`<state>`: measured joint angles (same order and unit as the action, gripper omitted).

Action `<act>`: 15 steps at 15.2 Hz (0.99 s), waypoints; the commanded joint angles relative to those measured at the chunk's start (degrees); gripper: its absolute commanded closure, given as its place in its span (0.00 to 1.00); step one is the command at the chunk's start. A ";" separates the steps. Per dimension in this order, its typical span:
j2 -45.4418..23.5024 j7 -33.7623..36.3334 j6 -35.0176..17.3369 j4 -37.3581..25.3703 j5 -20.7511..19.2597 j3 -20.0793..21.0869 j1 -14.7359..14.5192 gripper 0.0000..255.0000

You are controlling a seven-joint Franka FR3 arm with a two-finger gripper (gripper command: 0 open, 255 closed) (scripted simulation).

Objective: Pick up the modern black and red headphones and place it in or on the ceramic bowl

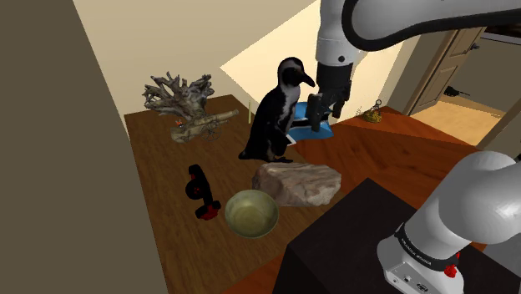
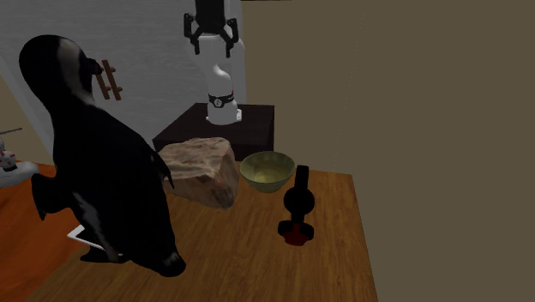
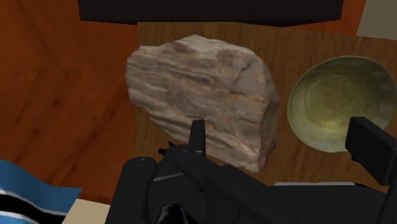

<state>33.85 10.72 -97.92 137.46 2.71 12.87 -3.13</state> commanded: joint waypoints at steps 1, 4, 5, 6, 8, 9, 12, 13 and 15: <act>-3.80 2.61 -2.98 -1.19 0.79 1.97 -0.22 0.00; -9.11 6.11 -7.25 -2.68 1.24 4.53 -0.40 0.00; -10.98 7.31 -8.61 -3.33 1.23 5.37 -0.42 0.00; -12.90 8.53 -9.94 -4.06 1.13 6.18 -0.45 0.00; -16.88 11.04 -12.45 -5.75 0.67 7.77 -0.46 0.00; -18.93 12.33 -13.64 -6.71 0.30 8.53 -0.46 0.00; -25.31 16.39 -16.84 -10.04 -1.43 10.58 -0.57 0.00; -27.51 17.80 -17.78 -11.31 -2.20 11.18 -0.66 0.00; -32.00 20.67 -19.43 -14.07 -4.00 12.17 -1.00 0.00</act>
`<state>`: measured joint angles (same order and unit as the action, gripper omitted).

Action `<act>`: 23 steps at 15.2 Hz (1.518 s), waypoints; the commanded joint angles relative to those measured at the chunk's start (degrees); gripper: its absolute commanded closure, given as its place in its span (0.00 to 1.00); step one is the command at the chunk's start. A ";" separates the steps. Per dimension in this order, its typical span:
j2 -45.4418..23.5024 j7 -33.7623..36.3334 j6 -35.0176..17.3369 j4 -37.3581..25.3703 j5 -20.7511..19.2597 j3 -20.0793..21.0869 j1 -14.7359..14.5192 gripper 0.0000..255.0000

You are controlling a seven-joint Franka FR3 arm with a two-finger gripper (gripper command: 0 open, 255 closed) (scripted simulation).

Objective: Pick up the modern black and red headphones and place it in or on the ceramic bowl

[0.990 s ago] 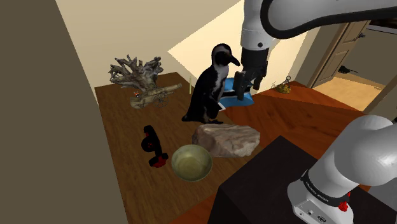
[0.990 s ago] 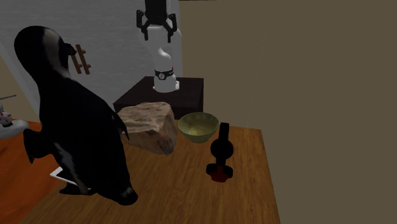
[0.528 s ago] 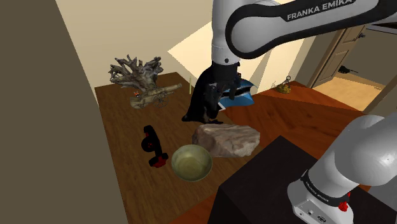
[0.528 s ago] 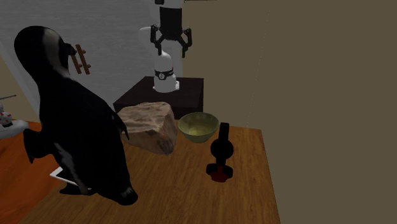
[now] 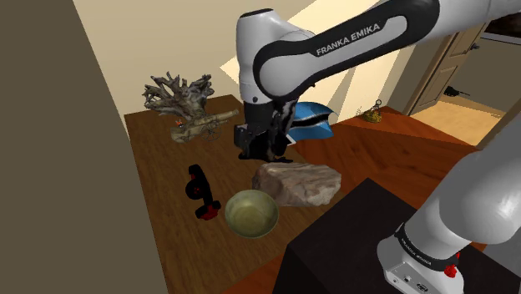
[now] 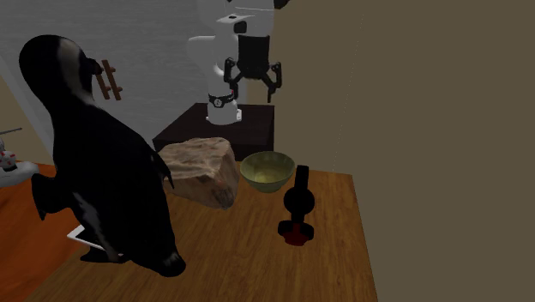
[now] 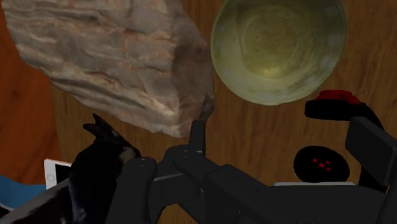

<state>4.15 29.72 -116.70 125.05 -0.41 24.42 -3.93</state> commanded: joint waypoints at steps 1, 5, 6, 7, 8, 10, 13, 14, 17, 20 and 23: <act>-4.58 3.12 -1.35 -3.16 -1.88 0.99 -0.47 0.00; -13.82 8.75 -3.33 -9.97 -6.33 1.70 -2.22 0.00; -16.14 10.05 -3.62 -11.88 -7.46 1.66 -2.85 0.00; -18.45 11.29 -3.82 -13.88 -8.55 1.53 -3.56 0.00; -20.76 12.46 -3.94 -15.97 -9.62 1.36 -4.31 0.00; -25.36 14.59 -3.96 -20.43 -11.61 0.87 -5.94 0.00; -32.29 17.16 -3.42 -27.88 -14.14 -0.17 -8.69 0.00; -34.63 17.86 -3.08 -30.61 -14.86 -0.54 -9.64 0.00; -38.97 18.92 -2.92 -35.27 -16.06 -1.39 -11.40 0.00; -40.03 19.22 -4.63 -34.56 -16.55 -1.74 -11.53 0.00; -41.17 19.54 -6.30 -33.98 -17.08 -2.11 -11.68 0.00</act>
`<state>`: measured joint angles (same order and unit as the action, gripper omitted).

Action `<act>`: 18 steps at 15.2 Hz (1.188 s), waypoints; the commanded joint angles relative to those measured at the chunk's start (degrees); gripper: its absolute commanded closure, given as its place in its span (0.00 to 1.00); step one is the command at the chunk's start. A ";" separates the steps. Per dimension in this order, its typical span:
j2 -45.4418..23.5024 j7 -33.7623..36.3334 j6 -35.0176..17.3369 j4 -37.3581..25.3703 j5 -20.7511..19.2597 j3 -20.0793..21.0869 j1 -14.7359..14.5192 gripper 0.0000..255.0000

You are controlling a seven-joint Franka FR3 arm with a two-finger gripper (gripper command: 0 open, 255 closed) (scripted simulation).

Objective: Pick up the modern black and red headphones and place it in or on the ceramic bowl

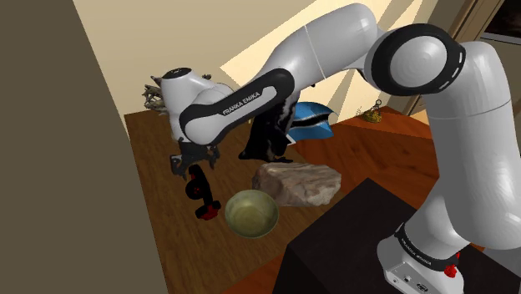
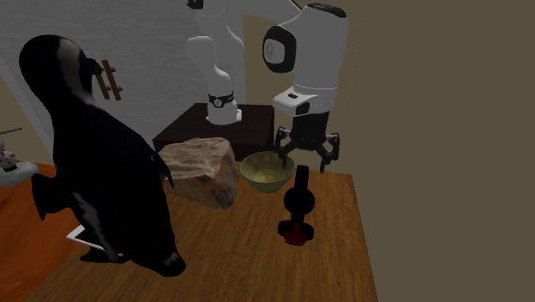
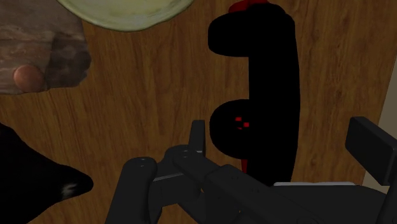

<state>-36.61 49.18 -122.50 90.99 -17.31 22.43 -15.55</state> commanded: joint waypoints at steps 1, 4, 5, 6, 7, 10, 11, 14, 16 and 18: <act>-0.63 0.13 -0.81 0.19 -0.27 -0.19 -0.09 0.00; -0.64 0.13 -0.81 0.17 -0.28 -0.20 -0.09 0.00; -0.64 0.13 -0.81 0.17 -0.28 -0.20 -0.09 0.00; -0.64 0.13 -0.81 0.17 -0.28 -0.20 -0.09 0.00; -0.64 0.13 -0.81 0.17 -0.28 -0.20 -0.09 0.00; -0.64 0.13 -0.81 0.17 -0.28 -0.20 -0.09 1.00; -0.64 0.13 -0.81 0.17 -0.28 -0.20 -0.09 1.00; -0.64 0.13 -0.81 0.17 -0.28 -0.20 -0.09 1.00; -0.64 0.13 -0.81 0.18 -0.27 -0.20 -0.09 1.00; -0.64 0.13 -0.81 0.17 -0.28 -0.20 -0.09 1.00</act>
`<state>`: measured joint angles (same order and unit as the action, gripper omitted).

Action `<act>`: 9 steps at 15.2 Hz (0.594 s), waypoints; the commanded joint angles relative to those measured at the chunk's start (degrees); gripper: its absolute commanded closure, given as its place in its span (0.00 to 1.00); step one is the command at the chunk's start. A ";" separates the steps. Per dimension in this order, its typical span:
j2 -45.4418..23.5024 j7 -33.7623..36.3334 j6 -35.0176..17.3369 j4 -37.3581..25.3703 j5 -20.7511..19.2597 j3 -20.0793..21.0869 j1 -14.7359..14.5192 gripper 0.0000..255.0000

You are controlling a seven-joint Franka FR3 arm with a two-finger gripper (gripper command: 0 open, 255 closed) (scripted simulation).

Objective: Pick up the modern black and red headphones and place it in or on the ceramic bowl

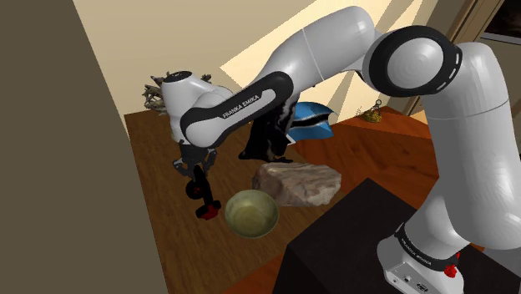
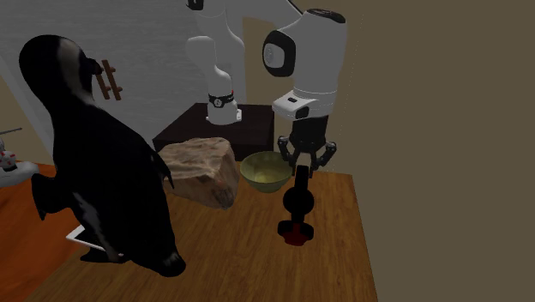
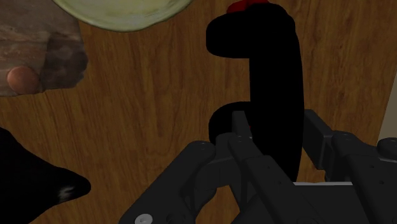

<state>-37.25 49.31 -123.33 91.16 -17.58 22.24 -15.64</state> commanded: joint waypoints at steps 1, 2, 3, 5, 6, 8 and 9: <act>0.42 -0.12 0.54 -0.11 0.18 0.12 0.08 1.00; 0.84 -0.23 1.07 -0.24 0.36 0.25 0.15 1.00; 1.24 -0.34 1.61 -0.41 0.53 0.37 0.22 1.00; 2.03 -0.57 2.71 -0.75 0.89 0.61 0.35 1.00; 2.41 -0.68 3.26 -0.95 1.06 0.72 0.41 1.00; 3.14 -0.91 4.39 -1.38 1.40 0.94 0.52 1.00; 3.50 -1.02 4.96 -1.62 1.57 1.05 0.57 1.00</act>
<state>-34.02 48.49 -118.99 89.95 -16.17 23.21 -15.15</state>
